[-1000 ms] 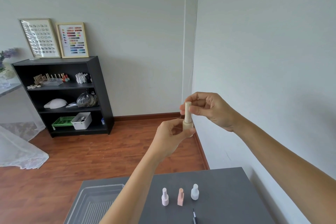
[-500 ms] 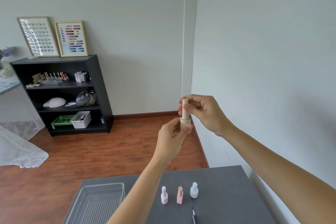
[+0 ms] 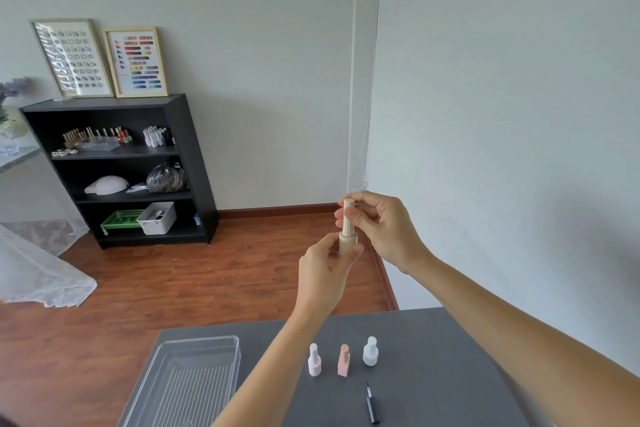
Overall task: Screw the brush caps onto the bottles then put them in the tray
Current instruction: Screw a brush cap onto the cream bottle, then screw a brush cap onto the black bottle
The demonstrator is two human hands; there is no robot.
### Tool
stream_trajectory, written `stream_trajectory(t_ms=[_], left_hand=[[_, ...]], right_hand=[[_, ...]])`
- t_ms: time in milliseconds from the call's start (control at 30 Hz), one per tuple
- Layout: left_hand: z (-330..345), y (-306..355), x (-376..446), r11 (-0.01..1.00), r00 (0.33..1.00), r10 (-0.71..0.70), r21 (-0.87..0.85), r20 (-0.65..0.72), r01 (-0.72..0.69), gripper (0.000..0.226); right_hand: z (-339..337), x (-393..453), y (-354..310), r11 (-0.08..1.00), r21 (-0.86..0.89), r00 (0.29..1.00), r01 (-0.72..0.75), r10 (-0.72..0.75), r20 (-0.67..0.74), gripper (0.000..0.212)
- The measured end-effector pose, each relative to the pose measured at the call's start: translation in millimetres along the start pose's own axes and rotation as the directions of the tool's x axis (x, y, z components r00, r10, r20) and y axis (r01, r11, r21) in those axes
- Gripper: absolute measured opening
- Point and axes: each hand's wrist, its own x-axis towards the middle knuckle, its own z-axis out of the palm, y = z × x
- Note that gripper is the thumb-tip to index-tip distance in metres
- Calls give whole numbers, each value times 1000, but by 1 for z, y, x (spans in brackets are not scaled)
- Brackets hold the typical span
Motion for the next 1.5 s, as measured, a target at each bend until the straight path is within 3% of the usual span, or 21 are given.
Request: stream_trajectory(t_ms=[167, 233, 333, 433, 567, 633, 733, 867, 1033, 1267, 1400, 1500], left_hand=[[-12, -35, -17, 990, 980, -143, 29, 142, 140, 5], [-17, -52, -26, 976, 957, -219, 52, 191, 212, 17], [-30, -87, -42, 938, 911, -333, 182, 242, 294, 56], [-46, -122, -66, 885, 837, -442, 305, 322, 350, 72], [-61, -162, -106, 821, 680, -564, 409, 469, 399, 87], [-64, -180, -124, 772, 620, -625, 494, 474, 401, 96], [-64, -202, -143, 715, 584, -679, 579, 445, 391, 95], [-61, -220, -159, 681, 626, -682, 640, 377, 356, 76], [-58, -235, -170, 686, 720, -649, 597, 244, 416, 52], [-56, -240, -173, 723, 780, -605, 521, 161, 453, 42], [-52, -238, -173, 744, 820, -562, 499, 109, 444, 36], [-48, -233, -169, 766, 833, -547, 454, 86, 456, 29]], right_hand=[[9, -26, 36, 993, -48, 992, -105, 108, 63, 9], [16, -39, 52, 984, -74, 984, -162, 167, 57, 6], [26, -58, 78, 961, -143, 969, -238, 245, 36, 4], [35, -78, 105, 931, -201, 946, -305, 321, 51, 2], [51, -104, 141, 878, -273, 894, -393, 434, 110, 10], [62, -114, 158, 850, -322, 869, -418, 477, 133, 11], [75, -128, 179, 816, -412, 836, -406, 513, 192, 10], [87, -141, 199, 805, -412, 810, -428, 544, 221, 13], [96, -149, 215, 788, -401, 792, -467, 575, 207, 17], [98, -154, 215, 785, -339, 791, -518, 591, 159, 20], [87, -180, 222, 773, -370, 846, -516, 527, -78, 22], [77, -203, 234, 652, -458, 788, -604, 572, -226, 30]])
